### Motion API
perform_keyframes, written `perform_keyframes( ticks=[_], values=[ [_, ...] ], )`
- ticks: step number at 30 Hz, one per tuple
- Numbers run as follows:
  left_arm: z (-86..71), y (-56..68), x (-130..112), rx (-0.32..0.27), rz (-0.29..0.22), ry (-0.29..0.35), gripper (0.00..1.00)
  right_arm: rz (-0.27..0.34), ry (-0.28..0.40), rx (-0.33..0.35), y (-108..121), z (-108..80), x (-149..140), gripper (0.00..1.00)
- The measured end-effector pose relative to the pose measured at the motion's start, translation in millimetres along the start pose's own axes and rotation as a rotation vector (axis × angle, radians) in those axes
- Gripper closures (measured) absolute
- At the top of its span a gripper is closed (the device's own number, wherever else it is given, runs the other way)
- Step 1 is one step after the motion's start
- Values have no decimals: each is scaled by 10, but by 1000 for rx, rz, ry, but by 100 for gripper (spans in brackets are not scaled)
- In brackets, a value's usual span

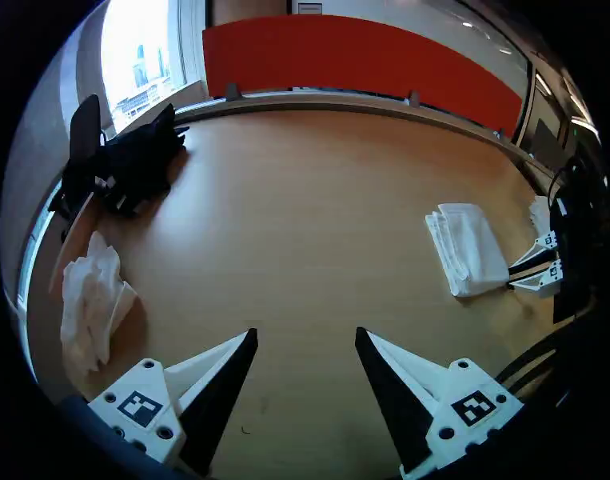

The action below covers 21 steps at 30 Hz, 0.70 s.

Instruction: Fold towel

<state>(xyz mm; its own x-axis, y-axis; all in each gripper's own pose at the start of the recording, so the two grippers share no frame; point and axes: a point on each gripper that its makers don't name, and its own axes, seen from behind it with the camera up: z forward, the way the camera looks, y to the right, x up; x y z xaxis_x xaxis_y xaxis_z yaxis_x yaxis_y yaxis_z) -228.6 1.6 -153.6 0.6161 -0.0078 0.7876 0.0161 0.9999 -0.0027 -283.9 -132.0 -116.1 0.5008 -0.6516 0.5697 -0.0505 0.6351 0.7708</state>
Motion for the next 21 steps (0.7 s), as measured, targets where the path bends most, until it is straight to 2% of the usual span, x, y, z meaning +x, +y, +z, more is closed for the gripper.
perform_keyframes(
  ticks=[6,12,21],
  values=[
    [-2,7,-4,0,1,0,9,5,2,-5,27,-17,11,75],
    [-10,5,-5,1,1,1,9,11,-3,10,-8,-20,-1,94],
    [-18,2,-10,0,0,2,9,6,5,15,-21,-19,18,96]
  ],
)
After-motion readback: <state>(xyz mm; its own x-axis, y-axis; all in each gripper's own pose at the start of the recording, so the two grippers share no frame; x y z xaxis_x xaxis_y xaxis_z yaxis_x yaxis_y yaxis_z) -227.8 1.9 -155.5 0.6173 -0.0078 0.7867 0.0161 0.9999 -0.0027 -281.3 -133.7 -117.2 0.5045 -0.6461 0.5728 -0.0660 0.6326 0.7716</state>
